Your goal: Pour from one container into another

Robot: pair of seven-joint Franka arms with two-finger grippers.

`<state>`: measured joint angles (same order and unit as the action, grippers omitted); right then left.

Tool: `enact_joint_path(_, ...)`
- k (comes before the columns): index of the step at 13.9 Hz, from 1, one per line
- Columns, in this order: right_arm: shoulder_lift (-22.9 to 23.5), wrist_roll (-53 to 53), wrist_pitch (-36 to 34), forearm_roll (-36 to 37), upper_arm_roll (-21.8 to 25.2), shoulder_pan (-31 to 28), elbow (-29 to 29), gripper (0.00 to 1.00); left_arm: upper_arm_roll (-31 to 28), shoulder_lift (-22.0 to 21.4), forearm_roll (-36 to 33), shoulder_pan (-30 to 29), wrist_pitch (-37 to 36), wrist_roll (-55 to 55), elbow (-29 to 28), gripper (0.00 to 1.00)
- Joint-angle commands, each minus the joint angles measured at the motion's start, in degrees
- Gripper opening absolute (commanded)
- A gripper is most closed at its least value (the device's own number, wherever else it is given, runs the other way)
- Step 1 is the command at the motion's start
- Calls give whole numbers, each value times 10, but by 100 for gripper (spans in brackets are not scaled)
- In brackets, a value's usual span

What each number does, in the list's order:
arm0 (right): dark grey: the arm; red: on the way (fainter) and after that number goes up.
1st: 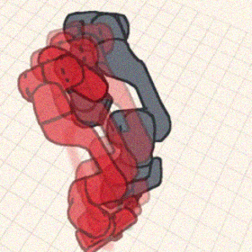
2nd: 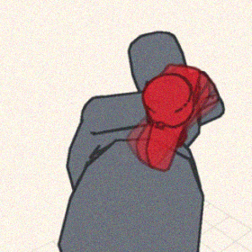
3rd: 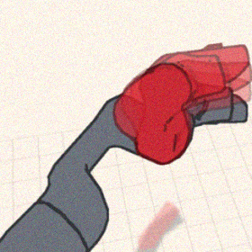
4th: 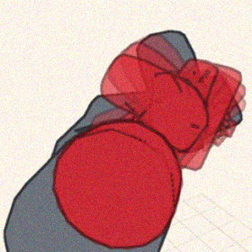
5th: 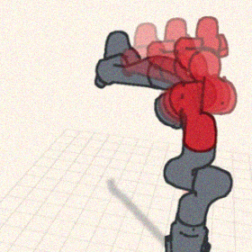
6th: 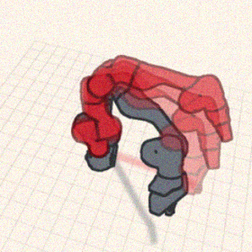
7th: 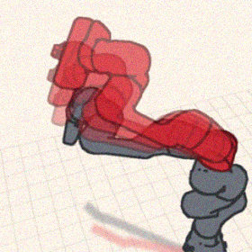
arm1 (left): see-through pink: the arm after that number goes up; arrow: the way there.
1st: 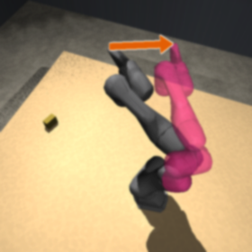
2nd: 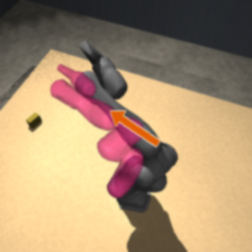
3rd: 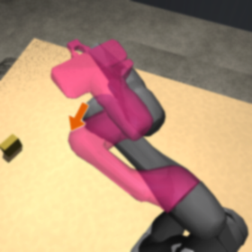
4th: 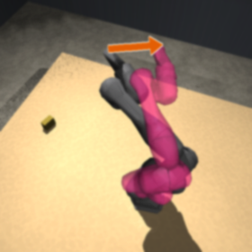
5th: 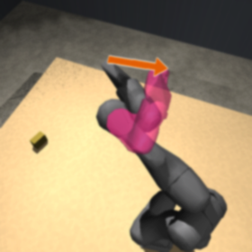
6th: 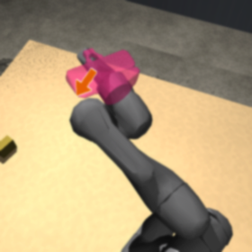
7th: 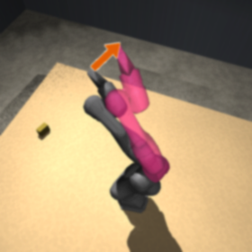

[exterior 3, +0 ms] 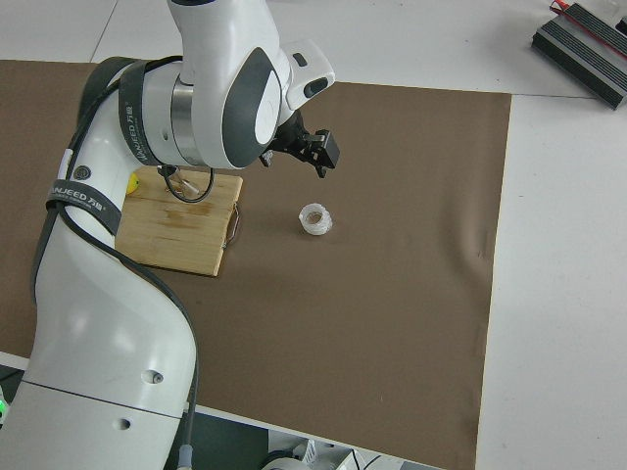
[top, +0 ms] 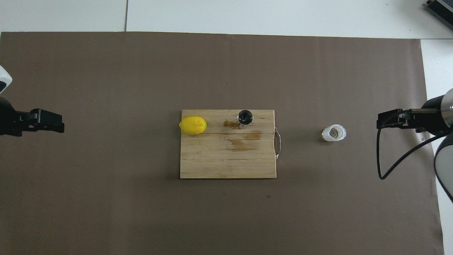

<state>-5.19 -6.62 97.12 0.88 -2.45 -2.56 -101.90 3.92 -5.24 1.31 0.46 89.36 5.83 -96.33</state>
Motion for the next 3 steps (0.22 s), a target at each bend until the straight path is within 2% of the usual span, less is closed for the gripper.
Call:
enact_joint_path(1, 0, -15, -6, 13, -5, -2, -1, 100, -1, -9, -9, 1, -6, 1, -5, 100)
enact_joint_path(3, 0, -15, -6, 13, -5, -2, -1, 100, -1, -9, -9, 1, -7, 1, -5, 100)
